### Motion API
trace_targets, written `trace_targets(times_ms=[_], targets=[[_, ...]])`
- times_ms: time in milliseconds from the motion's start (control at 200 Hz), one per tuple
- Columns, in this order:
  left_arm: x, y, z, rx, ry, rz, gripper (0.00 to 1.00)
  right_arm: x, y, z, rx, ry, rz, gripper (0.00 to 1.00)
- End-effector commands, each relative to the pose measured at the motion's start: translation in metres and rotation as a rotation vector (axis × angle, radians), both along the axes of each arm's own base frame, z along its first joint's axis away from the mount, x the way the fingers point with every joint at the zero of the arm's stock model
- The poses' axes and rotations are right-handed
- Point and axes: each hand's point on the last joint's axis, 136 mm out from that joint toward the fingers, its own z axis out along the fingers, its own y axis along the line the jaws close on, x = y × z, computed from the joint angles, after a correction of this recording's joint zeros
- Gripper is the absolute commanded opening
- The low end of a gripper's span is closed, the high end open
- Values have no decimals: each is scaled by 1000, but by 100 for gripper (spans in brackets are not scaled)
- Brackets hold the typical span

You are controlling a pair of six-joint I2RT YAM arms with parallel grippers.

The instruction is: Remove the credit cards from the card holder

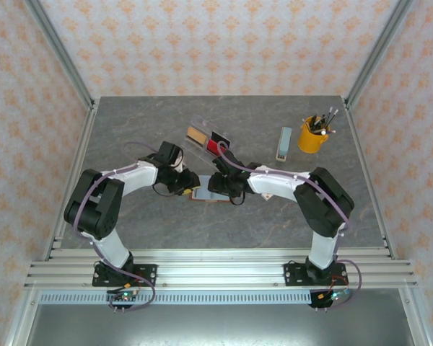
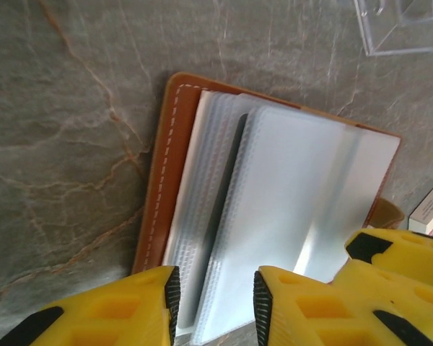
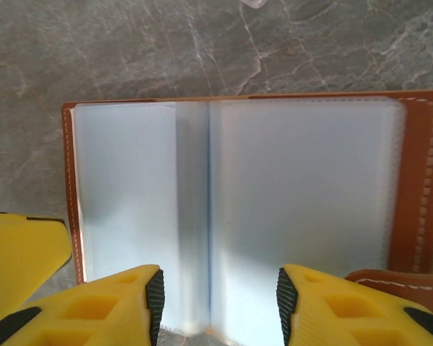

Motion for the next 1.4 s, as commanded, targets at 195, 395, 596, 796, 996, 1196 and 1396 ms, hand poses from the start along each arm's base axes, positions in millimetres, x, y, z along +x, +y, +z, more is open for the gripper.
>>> trace_targets(times_ms=[195,395,596,796,996,1196,1396], targets=[[2,-8,7,-8,-6,-32,25,-4,-4,-17,-51,58,12,46],[3,-8,16,-7,-35,-35,24,-4,-2,-20,-46,65,18,45],[0,-15,5,3,-6,-62,25,-6,-1,-26,-52,86,22,44],[0,-16,1,13,3,-64,25,-8,-2,-30,-61,97,23,43],[1,-6,-3,78,0,-48,25,-8,-4,-31,-72,97,19,43],[-1,0,-6,111,-1,-43,25,-9,-4,-32,-69,102,20,42],[-3,-11,-10,44,10,-54,15,-10,-4,-33,-64,105,23,40]])
